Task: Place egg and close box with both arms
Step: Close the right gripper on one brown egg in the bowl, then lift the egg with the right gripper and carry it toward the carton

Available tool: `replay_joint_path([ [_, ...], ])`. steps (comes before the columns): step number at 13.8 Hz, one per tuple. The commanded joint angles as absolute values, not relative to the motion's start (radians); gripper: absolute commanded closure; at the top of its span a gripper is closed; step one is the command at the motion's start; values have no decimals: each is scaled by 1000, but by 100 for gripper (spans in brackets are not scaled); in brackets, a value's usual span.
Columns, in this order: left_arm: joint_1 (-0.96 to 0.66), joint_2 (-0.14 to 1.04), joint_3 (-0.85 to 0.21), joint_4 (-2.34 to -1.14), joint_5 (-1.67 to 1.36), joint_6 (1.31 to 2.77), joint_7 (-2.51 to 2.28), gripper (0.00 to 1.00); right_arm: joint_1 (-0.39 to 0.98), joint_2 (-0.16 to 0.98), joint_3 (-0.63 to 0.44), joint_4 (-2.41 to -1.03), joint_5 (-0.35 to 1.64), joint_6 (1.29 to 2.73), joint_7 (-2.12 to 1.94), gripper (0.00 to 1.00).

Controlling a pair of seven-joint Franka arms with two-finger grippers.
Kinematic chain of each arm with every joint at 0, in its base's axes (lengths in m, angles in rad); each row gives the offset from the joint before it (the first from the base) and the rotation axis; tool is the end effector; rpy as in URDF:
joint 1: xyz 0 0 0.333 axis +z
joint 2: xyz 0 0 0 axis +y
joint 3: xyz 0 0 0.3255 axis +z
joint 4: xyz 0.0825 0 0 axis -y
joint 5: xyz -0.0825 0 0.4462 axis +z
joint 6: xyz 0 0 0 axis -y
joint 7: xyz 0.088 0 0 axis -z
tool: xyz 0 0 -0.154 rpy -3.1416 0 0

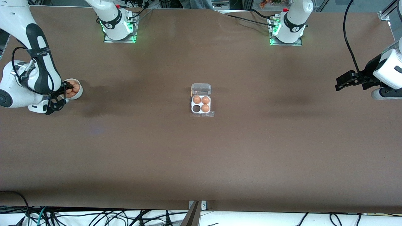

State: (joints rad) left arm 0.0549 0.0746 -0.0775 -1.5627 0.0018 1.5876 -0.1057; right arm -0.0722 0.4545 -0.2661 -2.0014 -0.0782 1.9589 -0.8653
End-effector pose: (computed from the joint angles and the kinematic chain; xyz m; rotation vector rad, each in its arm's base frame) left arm 0.6373 -0.0128 0.5461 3.1371 0.1304 -0.0779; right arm 0.5330 -0.2060 0.1293 -2.8071 -0.8253 0.7511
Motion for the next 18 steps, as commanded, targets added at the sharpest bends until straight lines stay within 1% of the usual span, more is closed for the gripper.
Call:
replay_joint_path([
  [1,61,77,-78,-1552,-11,1574,-81,0,-78,463,-261,-1956,-86,1922,-859,64],
  [4,61,77,-78,-1552,-11,1574,-81,0,-74,495,-256,-1855,-80,1778,-841,65],
  [8,61,77,-78,-1552,-11,1574,-81,0,-55,499,-229,-1763,-69,1738,-813,64],
  [12,61,78,-78,-1552,-11,1574,-83,0,-29,506,-117,-1643,-38,1666,-763,64],
  [15,61,78,-78,-1552,-11,1574,-81,0,-29,557,-51,-1550,69,1637,-752,64],
  [18,61,78,-78,-1552,-11,1574,-81,0,-26,621,-9,-1494,202,1647,-750,64],
])
